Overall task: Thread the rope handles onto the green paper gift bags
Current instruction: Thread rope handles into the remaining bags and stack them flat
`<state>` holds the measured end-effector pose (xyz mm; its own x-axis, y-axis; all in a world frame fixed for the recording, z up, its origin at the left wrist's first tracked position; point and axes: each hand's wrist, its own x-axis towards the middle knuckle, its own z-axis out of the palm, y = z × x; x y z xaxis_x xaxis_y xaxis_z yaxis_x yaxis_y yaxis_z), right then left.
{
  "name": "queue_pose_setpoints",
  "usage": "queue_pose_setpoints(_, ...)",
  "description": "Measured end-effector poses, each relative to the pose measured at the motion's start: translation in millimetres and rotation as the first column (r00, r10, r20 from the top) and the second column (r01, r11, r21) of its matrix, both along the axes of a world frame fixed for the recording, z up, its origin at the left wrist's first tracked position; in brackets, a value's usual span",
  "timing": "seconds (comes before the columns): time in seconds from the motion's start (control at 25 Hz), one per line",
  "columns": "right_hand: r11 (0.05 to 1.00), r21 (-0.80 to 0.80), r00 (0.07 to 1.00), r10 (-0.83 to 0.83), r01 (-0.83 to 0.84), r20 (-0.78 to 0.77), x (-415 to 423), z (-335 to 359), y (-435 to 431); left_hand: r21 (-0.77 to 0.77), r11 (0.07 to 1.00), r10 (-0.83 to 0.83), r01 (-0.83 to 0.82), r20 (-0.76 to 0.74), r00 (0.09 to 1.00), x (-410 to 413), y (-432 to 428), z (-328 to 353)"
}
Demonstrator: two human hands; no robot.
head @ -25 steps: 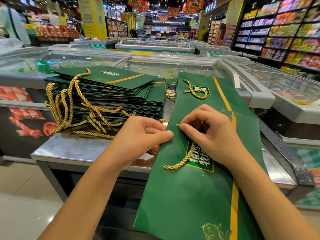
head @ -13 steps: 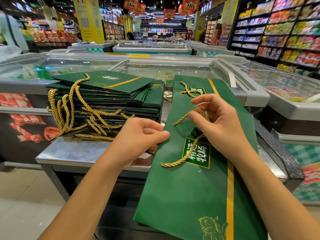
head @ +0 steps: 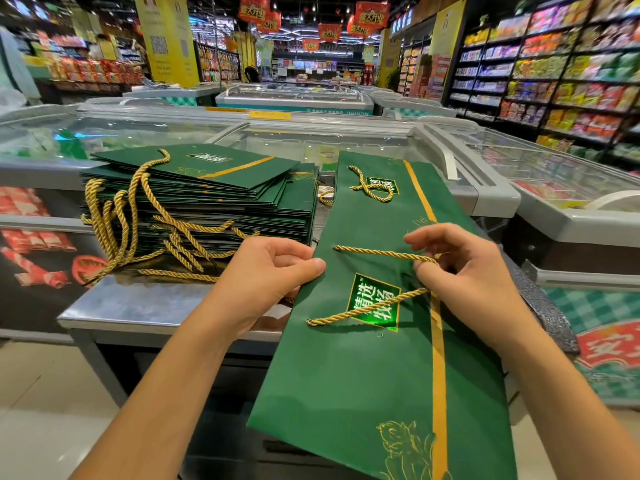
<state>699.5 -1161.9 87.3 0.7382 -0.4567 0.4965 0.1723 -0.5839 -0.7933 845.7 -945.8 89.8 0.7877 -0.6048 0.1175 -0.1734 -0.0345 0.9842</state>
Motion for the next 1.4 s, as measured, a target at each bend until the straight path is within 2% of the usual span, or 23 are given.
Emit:
queue_pose_setpoints(0.32, 0.986, 0.144, 0.996, 0.082, -0.084, 0.023, -0.3, 5.7, 5.0, -0.004, 0.999, -0.052, 0.052, -0.007, 0.999, 3.2, 0.9, -1.8)
queue_pose_setpoints(0.72, 0.995, 0.035, 0.995, 0.095, -0.095, 0.002, -14.0, 9.6, 5.7, -0.044, 0.999, 0.000, 0.000, -0.008, 1.000, 3.7, 2.5, -3.2)
queue_pose_setpoints(0.8, 0.999, -0.013, 0.999, 0.033, -0.033, -0.024, -21.4, 12.9, 6.9, -0.070, 0.998, -0.003, 0.001, -0.025, 1.000, 3.4, 5.0, -1.7)
queue_pose_setpoints(1.0, 0.966, -0.093, 0.968, -0.247, 0.242, -0.042, -41.1, 10.7, -1.2, -0.154, 0.987, 0.030, -0.042, -0.077, 0.997, -2.0, 9.2, 3.1)
queue_pose_setpoints(1.16, 0.946, -0.133, 0.947, -0.309, 0.297, -0.083, -52.4, 8.1, -0.4, -0.257, 0.962, 0.050, -0.088, -0.150, 0.987, -9.0, 11.0, 12.0)
queue_pose_setpoints(1.24, 0.949, -0.083, 0.944, -0.312, 0.304, -0.107, -54.2, 10.6, 4.5, -0.290, 0.951, 0.054, -0.105, -0.177, 0.983, -11.8, 11.5, 16.0)
queue_pose_setpoints(1.28, 0.954, -0.009, 0.948, -0.297, 0.298, -0.112, -54.2, 13.4, 6.3, -0.298, 0.948, 0.057, -0.112, -0.186, 0.981, -12.9, 11.7, 17.7)
queue_pose_setpoints(1.4, 0.922, 0.351, 0.986, -0.161, 0.164, -0.040, -53.3, 26.6, 9.7, -0.325, 0.937, 0.046, -0.129, -0.251, 0.967, -16.0, 11.6, 26.8)
